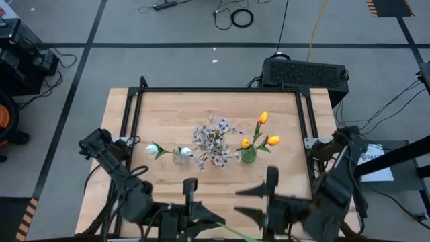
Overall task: Sort flowers into vase by color
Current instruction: Put the white tulip into the transparent vase
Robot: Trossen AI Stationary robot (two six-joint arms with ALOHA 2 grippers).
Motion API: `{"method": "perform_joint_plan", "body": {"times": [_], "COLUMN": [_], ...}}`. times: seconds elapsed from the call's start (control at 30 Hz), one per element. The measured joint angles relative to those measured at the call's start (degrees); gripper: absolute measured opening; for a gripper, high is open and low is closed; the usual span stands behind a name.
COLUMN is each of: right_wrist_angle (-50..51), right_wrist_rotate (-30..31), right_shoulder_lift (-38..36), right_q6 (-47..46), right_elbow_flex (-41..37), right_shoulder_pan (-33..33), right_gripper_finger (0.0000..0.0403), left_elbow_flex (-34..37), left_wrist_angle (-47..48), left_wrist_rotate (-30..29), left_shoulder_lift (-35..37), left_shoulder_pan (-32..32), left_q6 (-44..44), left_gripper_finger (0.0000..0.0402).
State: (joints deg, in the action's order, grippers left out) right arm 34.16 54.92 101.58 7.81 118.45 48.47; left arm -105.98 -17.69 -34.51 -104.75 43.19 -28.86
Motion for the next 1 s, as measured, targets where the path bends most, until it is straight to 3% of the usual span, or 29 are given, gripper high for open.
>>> {"method": "perform_joint_plan", "body": {"times": [0.23, 0.4, 0.67, 1.0], "right_wrist_angle": [-7.84, -10.81, -17.63, -17.74], "right_wrist_rotate": [-18.20, -24.50, -25.29, -24.89], "right_shoulder_lift": [-4.11, -3.68, -2.91, -2.98], "right_q6": [8.12, 10.79, 14.29, 14.14], "right_elbow_flex": [0.13, 0.09, 0.09, 0.09], "right_shoulder_pan": [-2.99, -3.10, -3.12, -3.12], "right_gripper_finger": [0.0176, 0.0176, 0.0138, 0.0017], "left_elbow_flex": [6.39, 12.32, 16.19, 18.78], "left_wrist_angle": [-8.73, -20.55, -24.45, -28.00], "left_wrist_rotate": [4.51, 4.78, 7.89, 7.96], "left_shoulder_lift": [-0.07, -0.09, -0.11, -0.11], "left_shoulder_pan": [-1.77, -2.92, -5.06, -6.07], "left_q6": [0.02, -0.19, 2.85, 2.95], "left_gripper_finger": [0.0006, 0.0006, 0.0005, 0.0007]}}
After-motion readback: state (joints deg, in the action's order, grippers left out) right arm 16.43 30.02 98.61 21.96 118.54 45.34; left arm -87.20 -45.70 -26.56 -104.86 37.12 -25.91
